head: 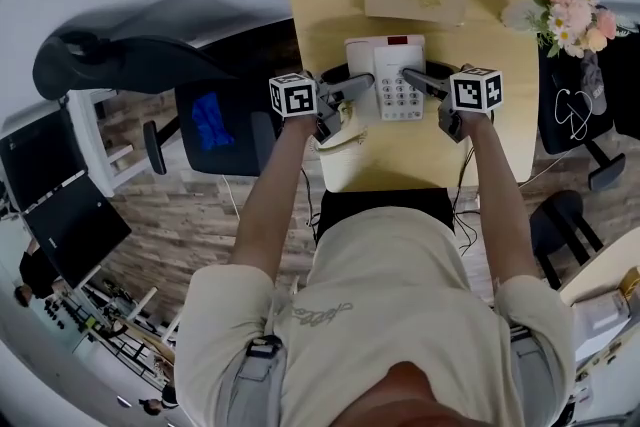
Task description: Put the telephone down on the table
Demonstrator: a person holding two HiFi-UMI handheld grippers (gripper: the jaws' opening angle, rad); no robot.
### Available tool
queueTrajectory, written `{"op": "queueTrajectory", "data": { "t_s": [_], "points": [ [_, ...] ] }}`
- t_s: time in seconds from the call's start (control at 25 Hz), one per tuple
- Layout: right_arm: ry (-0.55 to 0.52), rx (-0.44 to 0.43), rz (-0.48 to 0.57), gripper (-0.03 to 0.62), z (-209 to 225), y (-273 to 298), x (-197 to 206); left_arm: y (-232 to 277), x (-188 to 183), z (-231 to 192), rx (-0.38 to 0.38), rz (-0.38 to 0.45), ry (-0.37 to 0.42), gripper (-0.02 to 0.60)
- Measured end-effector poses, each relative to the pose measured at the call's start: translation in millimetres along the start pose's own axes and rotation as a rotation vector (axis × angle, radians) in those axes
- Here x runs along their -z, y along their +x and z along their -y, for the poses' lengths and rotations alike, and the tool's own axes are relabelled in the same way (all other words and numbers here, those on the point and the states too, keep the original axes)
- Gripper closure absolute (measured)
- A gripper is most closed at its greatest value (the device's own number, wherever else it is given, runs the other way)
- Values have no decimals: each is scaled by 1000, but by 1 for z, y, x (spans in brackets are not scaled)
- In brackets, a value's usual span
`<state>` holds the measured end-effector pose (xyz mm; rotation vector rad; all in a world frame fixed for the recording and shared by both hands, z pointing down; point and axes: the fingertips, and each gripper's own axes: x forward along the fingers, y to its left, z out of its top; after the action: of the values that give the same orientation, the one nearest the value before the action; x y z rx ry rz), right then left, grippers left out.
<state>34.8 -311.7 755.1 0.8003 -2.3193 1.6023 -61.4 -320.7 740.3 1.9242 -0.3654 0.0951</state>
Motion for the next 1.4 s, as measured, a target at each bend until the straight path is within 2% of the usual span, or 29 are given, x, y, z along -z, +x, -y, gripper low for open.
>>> {"op": "queueTrajectory", "data": {
  "t_s": [0.4,0.6,0.76,0.92,1.04,1.12,1.28,1.4],
  "points": [
    [73,-6,-22,372,17,9,1,7,-4,-10,-14,67,-115,204],
    [78,-9,-30,372,18,10,-2,7,-7,-11,-16,70,-117,204],
    [78,21,-34,370,17,8,-3,6,-6,-10,-19,75,-119,204],
    [77,97,-27,370,19,1,-5,4,-7,-8,-57,97,-95,204],
    [19,204,5,373,20,-11,-11,-4,-5,-8,-118,101,-41,204],
    [-25,246,30,373,15,-21,-15,-12,-10,-3,-139,129,-13,204],
    [-87,265,55,375,-6,-39,-3,-34,-18,16,-147,216,13,206],
    [-117,247,76,379,-31,-55,8,-47,-11,40,-156,217,96,222]
  ]
}}
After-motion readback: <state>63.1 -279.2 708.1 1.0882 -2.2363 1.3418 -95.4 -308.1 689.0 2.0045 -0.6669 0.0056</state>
